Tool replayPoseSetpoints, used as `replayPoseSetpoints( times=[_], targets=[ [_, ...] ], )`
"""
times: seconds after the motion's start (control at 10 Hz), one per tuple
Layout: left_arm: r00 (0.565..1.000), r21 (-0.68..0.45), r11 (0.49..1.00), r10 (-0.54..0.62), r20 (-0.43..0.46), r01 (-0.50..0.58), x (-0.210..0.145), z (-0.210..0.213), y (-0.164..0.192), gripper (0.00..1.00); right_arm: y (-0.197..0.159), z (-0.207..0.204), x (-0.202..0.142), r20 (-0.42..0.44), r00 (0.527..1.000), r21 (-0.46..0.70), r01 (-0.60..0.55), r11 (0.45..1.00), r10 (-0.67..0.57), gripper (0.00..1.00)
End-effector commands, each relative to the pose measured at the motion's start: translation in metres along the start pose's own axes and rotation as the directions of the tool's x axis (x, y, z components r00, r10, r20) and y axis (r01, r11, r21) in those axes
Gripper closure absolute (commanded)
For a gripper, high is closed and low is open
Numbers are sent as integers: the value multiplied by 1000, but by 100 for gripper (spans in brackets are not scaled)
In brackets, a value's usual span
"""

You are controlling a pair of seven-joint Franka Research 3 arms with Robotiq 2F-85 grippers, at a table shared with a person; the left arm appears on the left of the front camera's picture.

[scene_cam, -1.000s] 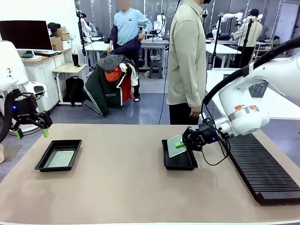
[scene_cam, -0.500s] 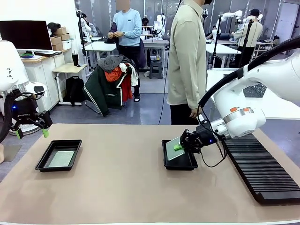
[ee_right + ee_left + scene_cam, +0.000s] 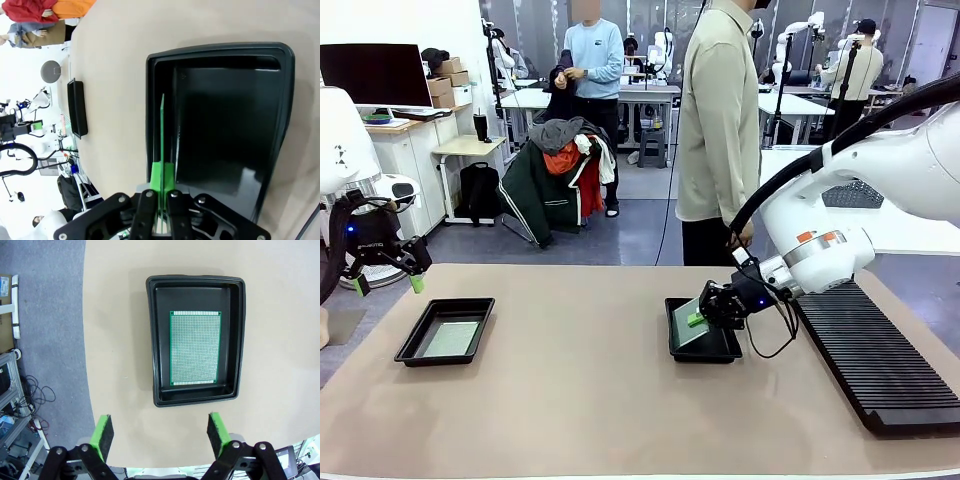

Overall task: Inspect and transfer BCBs to ESD trays.
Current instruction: Pick up the Blank PCB from the PCB Rack and place it in the right ESD tray.

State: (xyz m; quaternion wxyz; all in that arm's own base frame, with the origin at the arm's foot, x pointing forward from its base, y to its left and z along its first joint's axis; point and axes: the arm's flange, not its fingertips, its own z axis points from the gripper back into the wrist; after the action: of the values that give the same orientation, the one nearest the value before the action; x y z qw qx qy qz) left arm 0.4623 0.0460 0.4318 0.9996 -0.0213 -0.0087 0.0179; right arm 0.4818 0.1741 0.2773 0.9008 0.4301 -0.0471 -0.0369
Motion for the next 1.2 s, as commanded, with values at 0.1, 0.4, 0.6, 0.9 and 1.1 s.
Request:
replayPoseSetpoints(
  times=[0.1, 0.4, 0.6, 0.9, 1.1],
  targets=[
    [1000, 0, 1000, 2, 7, -2, -1, -2, 0, 0, 15, -1, 1, -5, 1000, -77, 23, 997, -24, 98],
    [1000, 0, 1000, 2, 7, -2, -1, -2, 0, 0, 17, 1, 1, -7, 999, -116, 43, 992, -44, 98],
    [1000, 0, 1000, 2, 7, -2, -1, -2, 0, 0, 18, 1, 0, -13, 999, -125, 45, 991, -47, 98],
    [1000, 0, 1000, 2, 7, -2, -1, -2, 0, 0, 9, 0, 1, -16, 999, -84, 28, 996, -29, 98],
    [1000, 0, 1000, 2, 7, -2, -1, -2, 0, 0, 8, 1, 1, -17, 999, -89, 31, 996, -33, 98]
  ],
)
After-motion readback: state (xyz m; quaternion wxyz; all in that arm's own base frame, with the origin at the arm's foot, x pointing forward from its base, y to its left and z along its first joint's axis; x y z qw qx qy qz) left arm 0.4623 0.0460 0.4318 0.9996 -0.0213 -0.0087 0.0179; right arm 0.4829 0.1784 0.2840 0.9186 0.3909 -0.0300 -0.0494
